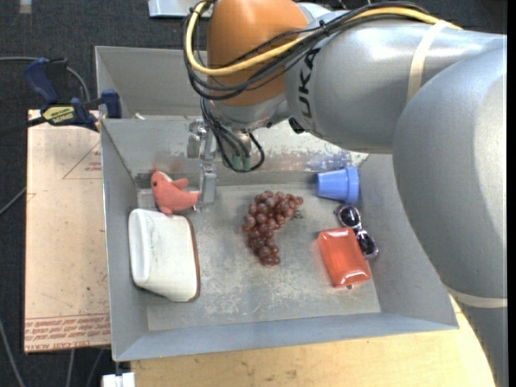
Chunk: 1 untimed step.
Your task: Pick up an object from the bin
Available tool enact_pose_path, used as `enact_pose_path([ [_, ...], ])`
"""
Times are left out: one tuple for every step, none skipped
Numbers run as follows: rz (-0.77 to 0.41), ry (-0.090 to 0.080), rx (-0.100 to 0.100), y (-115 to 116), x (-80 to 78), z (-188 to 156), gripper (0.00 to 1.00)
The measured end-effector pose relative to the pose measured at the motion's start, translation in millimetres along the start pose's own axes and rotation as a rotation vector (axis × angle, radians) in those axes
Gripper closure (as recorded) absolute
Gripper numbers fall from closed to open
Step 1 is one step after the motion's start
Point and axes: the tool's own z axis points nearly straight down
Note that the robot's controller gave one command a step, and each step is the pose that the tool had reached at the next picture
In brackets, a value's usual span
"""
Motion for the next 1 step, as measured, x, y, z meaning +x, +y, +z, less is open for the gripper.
enact_pose_path([
  [0.002, -0.007, -0.001, -0.8, -1.1, -5.6, 0.00],
])
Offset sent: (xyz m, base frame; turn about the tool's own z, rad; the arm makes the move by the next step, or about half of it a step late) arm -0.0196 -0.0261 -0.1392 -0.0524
